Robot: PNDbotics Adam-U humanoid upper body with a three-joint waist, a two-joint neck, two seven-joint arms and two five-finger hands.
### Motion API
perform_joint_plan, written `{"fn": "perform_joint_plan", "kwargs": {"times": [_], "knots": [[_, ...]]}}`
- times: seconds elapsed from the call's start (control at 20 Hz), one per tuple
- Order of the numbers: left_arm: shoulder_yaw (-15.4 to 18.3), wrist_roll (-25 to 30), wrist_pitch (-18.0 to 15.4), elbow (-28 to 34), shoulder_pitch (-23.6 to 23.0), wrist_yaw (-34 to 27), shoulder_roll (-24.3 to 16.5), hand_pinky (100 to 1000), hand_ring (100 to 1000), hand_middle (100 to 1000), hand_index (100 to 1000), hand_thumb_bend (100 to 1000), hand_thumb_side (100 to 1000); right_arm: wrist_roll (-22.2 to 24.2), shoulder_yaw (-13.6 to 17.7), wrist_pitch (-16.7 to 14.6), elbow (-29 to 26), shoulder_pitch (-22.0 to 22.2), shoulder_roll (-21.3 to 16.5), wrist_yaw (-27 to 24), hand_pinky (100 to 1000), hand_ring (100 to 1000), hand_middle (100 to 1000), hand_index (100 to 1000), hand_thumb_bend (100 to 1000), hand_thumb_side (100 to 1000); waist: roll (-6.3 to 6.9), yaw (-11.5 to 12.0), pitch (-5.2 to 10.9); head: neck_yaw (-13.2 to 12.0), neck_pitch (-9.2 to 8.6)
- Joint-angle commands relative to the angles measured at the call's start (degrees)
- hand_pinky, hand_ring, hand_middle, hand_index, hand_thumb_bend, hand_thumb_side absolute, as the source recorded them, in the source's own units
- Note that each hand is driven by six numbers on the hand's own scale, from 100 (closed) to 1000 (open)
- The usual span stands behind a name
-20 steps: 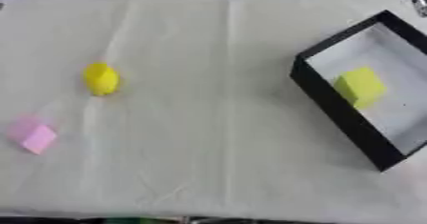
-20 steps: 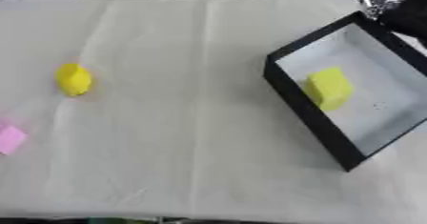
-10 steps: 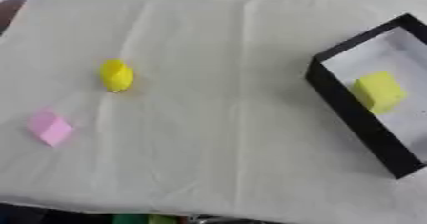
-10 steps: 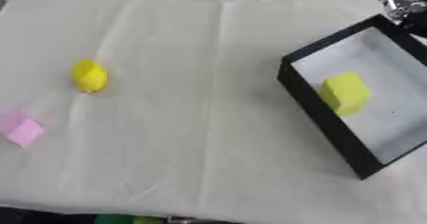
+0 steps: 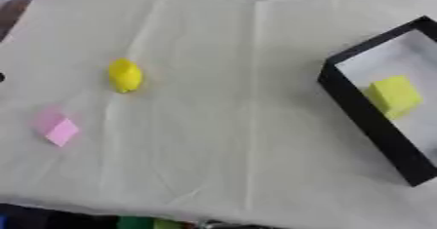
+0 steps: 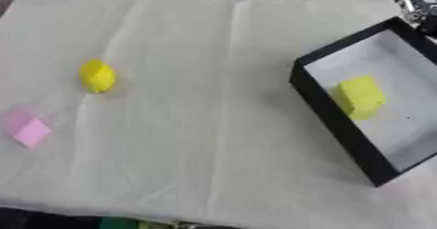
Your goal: Pick up the objects with one hand, pass them to the other hand, and then place them into the box on the other side of the table.
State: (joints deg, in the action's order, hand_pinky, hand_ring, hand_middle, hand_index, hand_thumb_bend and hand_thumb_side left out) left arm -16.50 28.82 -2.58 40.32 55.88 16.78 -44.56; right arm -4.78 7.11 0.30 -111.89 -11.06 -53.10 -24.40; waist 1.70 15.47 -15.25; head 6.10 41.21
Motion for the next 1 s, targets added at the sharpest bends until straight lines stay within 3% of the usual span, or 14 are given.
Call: {"fn": "perform_joint_plan", "kwargs": {"times": [0.05, 0.5, 1.0], "knots": [[-1.01, -0.07, 1.76, 1.80, 1.78, -0.76, -0.04, 914, 845, 787, 891, 712, 564, -0.03, 0.44, 0.16, -0.35, -0.42, -0.93, 0.20, 1000, 1000, 817, 1000, 100, 244, 0.00, 0.12, 1.01, -0.04, -0.23], [-3.14, -1.57, 5.29, 3.47, 2.91, -1.24, 3.10, 913, 844, 784, 888, 709, 559, -0.32, 0.43, 0.36, -0.17, -0.40, -0.62, 0.16, 1000, 1000, 816, 1000, 100, 251, -0.17, 0.22, 0.92, 1.14, -0.31], [-6.86, -1.29, 11.12, 11.99, -0.36, -3.10, 1.65, 916, 845, 779, 865, 731, 529, -0.24, 0.22, 0.71, 0.00, -0.44, -0.92, 0.12, 1000, 1000, 815, 1000, 100, 252, 0.46, 0.51, 0.93, 2.68, -0.15]]}}
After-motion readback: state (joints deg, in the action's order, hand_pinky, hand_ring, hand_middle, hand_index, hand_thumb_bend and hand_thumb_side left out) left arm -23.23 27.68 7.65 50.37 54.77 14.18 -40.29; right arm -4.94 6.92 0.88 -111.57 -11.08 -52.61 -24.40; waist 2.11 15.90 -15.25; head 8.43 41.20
